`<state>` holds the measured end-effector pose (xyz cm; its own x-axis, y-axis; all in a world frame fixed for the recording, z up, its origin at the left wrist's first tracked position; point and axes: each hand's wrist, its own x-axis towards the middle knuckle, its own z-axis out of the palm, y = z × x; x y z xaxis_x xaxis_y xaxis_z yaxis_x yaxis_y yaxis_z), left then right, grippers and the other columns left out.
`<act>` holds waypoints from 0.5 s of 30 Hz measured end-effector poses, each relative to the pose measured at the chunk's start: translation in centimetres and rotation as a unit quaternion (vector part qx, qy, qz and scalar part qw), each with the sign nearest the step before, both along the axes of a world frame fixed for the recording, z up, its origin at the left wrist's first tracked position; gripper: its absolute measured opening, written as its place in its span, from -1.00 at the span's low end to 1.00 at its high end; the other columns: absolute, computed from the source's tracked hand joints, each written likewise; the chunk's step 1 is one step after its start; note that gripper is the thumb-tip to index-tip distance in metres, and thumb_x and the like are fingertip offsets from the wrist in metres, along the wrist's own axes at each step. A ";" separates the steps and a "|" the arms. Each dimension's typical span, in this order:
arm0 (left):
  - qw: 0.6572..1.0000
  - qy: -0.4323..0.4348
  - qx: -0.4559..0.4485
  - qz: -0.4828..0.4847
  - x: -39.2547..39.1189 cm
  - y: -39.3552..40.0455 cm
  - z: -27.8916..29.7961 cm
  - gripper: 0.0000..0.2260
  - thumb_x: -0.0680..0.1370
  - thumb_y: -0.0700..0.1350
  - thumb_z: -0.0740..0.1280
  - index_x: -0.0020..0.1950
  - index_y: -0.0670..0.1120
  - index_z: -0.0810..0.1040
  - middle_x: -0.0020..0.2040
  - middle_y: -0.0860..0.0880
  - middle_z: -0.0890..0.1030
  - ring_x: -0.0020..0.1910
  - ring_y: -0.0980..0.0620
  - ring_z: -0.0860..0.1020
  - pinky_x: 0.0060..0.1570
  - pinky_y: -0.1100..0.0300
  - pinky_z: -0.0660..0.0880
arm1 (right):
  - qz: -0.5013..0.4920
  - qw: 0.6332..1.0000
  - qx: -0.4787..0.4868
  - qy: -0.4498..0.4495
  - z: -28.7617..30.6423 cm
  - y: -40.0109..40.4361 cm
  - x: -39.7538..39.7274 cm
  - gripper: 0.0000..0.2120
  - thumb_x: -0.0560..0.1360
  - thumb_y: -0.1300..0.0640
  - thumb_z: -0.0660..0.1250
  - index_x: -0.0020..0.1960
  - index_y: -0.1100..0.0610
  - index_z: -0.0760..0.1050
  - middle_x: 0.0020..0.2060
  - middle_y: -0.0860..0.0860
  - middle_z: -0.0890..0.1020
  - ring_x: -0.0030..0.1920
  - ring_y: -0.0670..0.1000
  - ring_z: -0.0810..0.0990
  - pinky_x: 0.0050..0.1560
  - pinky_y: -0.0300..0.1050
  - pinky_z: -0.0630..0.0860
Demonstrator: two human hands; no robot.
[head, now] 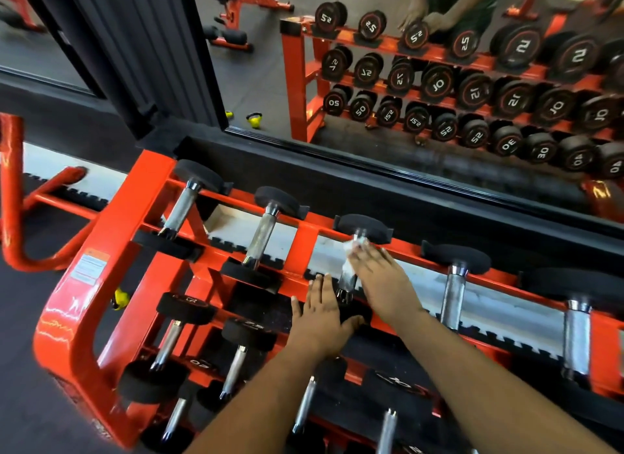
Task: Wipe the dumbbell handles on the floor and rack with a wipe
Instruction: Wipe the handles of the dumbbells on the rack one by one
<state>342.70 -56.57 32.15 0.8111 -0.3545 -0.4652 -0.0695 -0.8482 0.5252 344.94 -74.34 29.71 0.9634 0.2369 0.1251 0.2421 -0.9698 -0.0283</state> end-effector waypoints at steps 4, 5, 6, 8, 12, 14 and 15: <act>1.000 -0.004 -0.003 0.002 0.0 -0.1 -0.3 -0.11 0.61 0.29 0.21 0.64 -0.08 -0.30 0.66 -0.03 -0.26 0.63 0.01 -0.26 0.57 -0.21 -0.24 | 0.193 0.970 -0.145 0.002 1.0 -1.7 -0.1 -0.45 0.55 0.14 -0.01 0.48 0.08 0.44 0.44 0.04 0.49 0.51 0.10 0.36 0.50 0.16 0.27; 1.000 -0.006 -0.002 0.004 0.0 -0.1 -0.3 -0.10 0.61 0.30 0.20 0.64 -0.07 -0.30 0.66 -0.03 -0.26 0.63 0.01 -0.26 0.57 -0.21 -0.24 | 0.162 0.972 -0.169 0.011 1.9 -1.5 0.8 -0.43 0.55 0.15 -0.06 0.50 0.10 0.40 0.46 0.06 0.46 0.52 0.11 0.34 0.51 0.17 0.26; 1.000 -0.008 -0.002 0.006 0.0 -0.1 -0.4 -0.09 0.60 0.32 0.20 0.64 -0.07 -0.30 0.66 -0.03 -0.25 0.63 0.02 -0.26 0.56 -0.21 -0.24 | 0.121 0.974 -0.188 0.026 2.7 -1.1 1.6 -0.42 0.56 0.16 -0.09 0.54 0.11 0.34 0.50 0.09 0.41 0.55 0.13 0.28 0.54 0.17 0.21; 1.000 -0.004 -0.004 0.007 0.0 -0.1 -0.4 -0.09 0.60 0.32 0.21 0.64 -0.07 -0.31 0.66 -0.02 -0.26 0.63 0.03 -0.27 0.56 -0.21 -0.26 | 0.079 0.977 -0.192 0.050 3.1 0.2 2.5 -0.45 0.58 0.15 -0.05 0.55 0.13 0.29 0.54 0.11 0.33 0.59 0.13 0.19 0.57 0.14 0.12; 1.000 -0.001 -0.012 0.009 0.0 -0.1 -0.5 -0.09 0.59 0.31 0.22 0.64 -0.06 -0.30 0.66 -0.03 -0.26 0.63 0.02 -0.25 0.56 -0.21 -0.27 | 0.199 0.966 -0.125 0.111 1.7 -0.1 0.3 -0.51 0.58 0.14 0.23 0.50 0.02 0.39 0.51 0.00 0.40 0.58 0.02 0.22 0.60 0.10 0.03; 1.000 -0.006 -0.013 0.007 0.0 -0.1 -0.6 -0.09 0.59 0.32 0.21 0.64 -0.06 -0.30 0.66 -0.03 -0.26 0.63 0.01 -0.24 0.56 -0.21 -0.27 | 0.232 0.958 -0.087 0.141 1.6 -1.9 -0.6 -0.47 0.61 0.13 0.17 0.57 -0.08 0.26 0.59 -0.10 0.22 0.60 -0.06 0.08 0.61 0.07 -0.05; 1.000 -0.007 -0.008 0.004 0.0 -0.1 -0.5 -0.09 0.60 0.32 0.20 0.64 -0.07 -0.30 0.66 -0.04 -0.26 0.64 0.00 -0.24 0.56 -0.22 -0.27 | 0.232 0.960 -0.081 0.134 1.8 -2.6 -0.7 -0.45 0.62 0.15 0.09 0.59 -0.09 0.21 0.60 -0.12 0.15 0.61 -0.07 0.03 0.61 0.08 -0.07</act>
<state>342.69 -56.69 31.60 0.8208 -0.3551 -0.4475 -0.0703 -0.8402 0.5377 344.24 -76.96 31.53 0.7413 0.6445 -0.1876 0.6551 -0.7555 -0.0071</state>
